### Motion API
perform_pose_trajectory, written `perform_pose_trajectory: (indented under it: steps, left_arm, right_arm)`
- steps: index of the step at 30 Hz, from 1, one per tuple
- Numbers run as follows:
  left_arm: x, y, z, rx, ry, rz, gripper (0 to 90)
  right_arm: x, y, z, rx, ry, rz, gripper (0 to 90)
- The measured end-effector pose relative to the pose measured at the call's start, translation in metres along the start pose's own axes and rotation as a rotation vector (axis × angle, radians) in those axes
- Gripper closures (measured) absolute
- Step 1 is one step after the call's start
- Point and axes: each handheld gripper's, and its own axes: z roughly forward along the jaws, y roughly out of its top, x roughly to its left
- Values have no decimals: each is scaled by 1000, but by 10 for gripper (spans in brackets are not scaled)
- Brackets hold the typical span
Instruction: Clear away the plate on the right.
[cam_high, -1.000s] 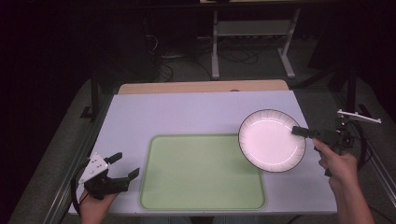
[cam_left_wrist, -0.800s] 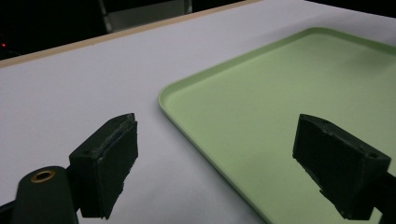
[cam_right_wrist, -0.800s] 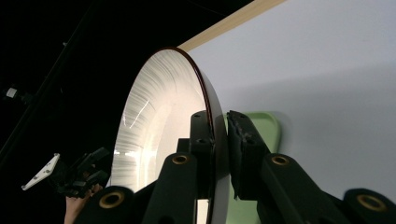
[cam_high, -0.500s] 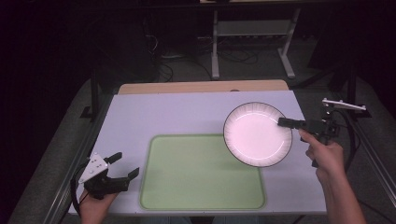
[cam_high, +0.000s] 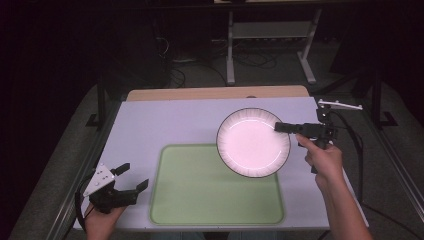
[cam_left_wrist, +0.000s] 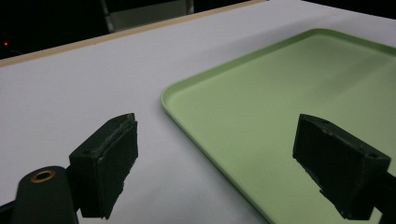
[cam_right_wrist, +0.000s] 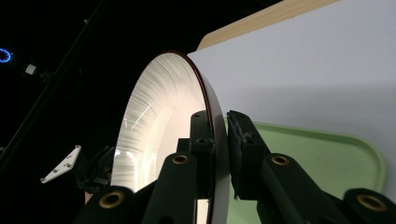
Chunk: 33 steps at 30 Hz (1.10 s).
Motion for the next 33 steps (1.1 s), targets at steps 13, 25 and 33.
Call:
perform_pose_trajectory:
  steps: [13,25,33]
  left_arm:
    - [1,0,0,-2,-1,-4,139]
    - [0,0,1,-5,-7,-3,139]
    - [0,0,1,-6,-10,-2,139]
  right_arm:
    - [7,-9,32,23,32,11,799]
    - [3,-19,59,53,6,19,795]
    - [0,-28,75,79,-26,16,794]
